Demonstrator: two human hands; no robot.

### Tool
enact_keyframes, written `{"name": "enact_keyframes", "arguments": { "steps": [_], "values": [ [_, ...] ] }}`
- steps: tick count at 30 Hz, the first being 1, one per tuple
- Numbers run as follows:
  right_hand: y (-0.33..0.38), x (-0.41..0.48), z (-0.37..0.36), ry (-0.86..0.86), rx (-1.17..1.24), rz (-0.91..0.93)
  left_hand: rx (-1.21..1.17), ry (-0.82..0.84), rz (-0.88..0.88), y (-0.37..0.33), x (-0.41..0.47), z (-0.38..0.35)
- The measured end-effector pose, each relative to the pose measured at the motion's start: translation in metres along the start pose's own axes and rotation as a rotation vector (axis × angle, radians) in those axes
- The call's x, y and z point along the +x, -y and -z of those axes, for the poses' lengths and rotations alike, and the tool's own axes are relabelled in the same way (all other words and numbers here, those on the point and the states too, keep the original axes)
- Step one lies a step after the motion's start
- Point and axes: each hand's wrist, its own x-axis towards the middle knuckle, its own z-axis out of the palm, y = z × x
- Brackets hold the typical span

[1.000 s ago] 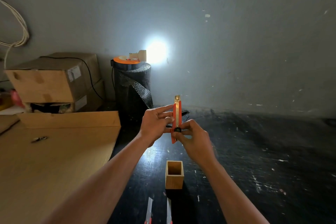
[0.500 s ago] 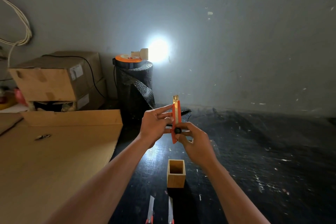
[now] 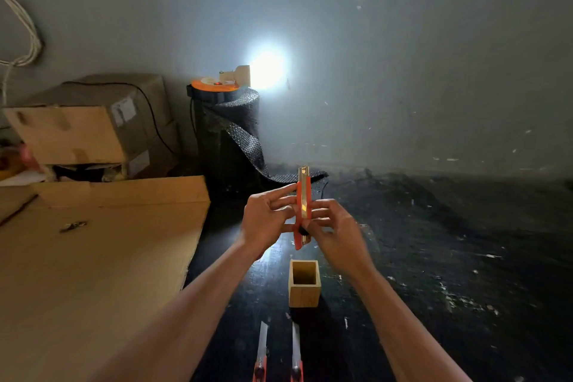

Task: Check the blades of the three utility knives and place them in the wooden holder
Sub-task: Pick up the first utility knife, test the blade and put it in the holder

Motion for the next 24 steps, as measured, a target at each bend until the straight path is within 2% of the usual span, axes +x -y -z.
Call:
{"name": "enact_keyframes", "arguments": {
  "steps": [5,10,14,18,24],
  "values": [
    [-0.010,0.015,0.000,-0.032,0.065,-0.006,-0.036,0.029,0.017,0.020,-0.002,-0.004],
    [-0.032,0.032,-0.005,-0.021,0.103,-0.034,0.032,0.028,0.054,0.052,0.008,-0.005],
    [-0.064,0.046,-0.013,-0.016,0.056,-0.100,0.272,-0.085,0.106,0.091,0.020,-0.001],
    [-0.098,0.060,-0.020,0.018,-0.044,-0.165,0.562,-0.030,0.166,0.133,0.020,-0.002],
    [-0.141,0.061,-0.035,0.132,-0.142,-0.281,0.658,0.066,0.358,0.186,0.013,-0.015]
  ]
}}
